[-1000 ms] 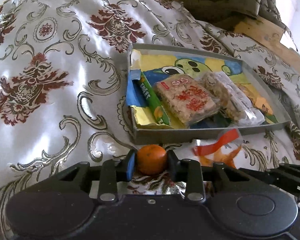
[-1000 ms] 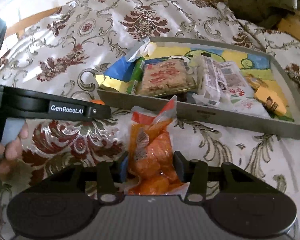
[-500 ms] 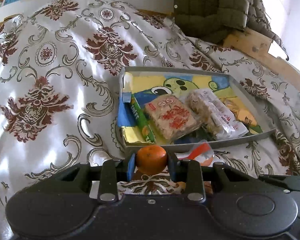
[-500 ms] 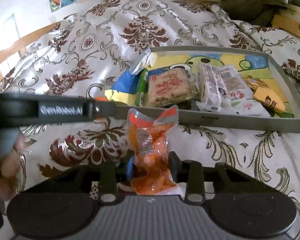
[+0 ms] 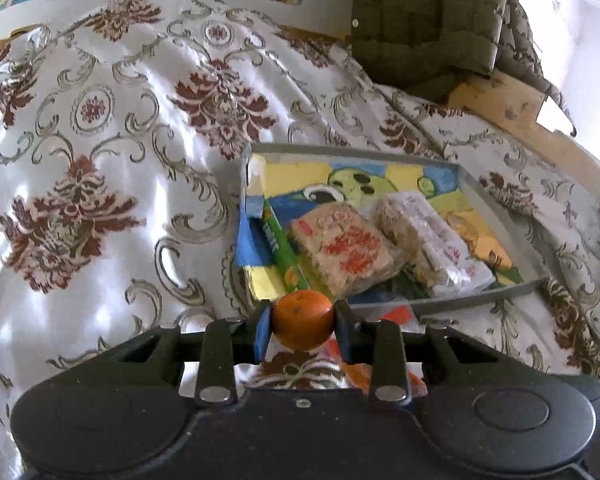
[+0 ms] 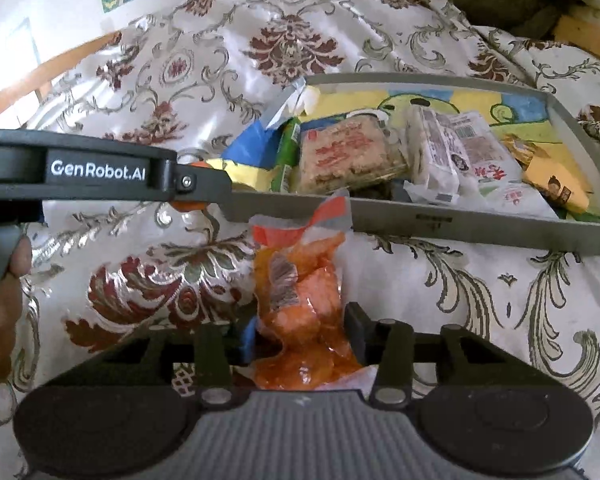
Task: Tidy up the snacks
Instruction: 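Carry the bag and tangerine over the grey tray and open both grippers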
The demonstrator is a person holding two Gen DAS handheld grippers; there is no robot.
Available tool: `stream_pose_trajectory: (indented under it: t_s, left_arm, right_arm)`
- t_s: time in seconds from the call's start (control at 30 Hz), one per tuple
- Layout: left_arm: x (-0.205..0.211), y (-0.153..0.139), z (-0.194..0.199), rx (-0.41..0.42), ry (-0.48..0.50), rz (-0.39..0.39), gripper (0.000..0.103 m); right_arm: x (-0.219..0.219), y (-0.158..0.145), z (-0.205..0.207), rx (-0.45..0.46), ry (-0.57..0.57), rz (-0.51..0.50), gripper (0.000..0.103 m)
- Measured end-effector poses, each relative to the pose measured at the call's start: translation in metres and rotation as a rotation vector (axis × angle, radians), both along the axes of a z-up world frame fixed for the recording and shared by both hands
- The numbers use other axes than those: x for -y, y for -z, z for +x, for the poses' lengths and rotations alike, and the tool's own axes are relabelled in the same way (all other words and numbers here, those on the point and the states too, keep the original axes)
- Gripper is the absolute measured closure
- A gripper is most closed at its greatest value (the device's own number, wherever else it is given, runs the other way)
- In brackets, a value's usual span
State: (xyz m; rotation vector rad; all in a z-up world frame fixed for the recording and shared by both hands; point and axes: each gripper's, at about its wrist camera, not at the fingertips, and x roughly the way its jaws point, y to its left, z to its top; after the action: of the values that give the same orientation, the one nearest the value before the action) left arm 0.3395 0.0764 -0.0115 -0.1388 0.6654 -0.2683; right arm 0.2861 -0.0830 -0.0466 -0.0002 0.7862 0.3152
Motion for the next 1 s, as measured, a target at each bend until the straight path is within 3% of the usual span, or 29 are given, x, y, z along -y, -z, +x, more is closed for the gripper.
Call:
stream_pose_trajectory:
  t_s: [0.13,0.53,0.7,1.0]
  left_arm:
    - [-0.005,-0.01,-0.001,0.053,-0.021,-0.027,0.069]
    - [-0.014,-0.017,0.003,0.104,-0.055,-0.051,0.069]
    - [-0.013,-0.024,0.009,0.159,-0.066,-0.034,0.069]
    - [0.002,-0.028,0.036,0.239,-0.063,-0.012,0.069]
  right_arm:
    - [0.006,-0.011,-0.006,0.038,0.023,0.061,0.069]
    - [0.015,-0.023,-0.012,0.051,0.071,0.118,0.069]
    - [0.019,-0.05,-0.012,0.161,0.077,0.148,0.069]
    - [0.029,-0.083,0.043,0.338,0.146,0.181,0.069]
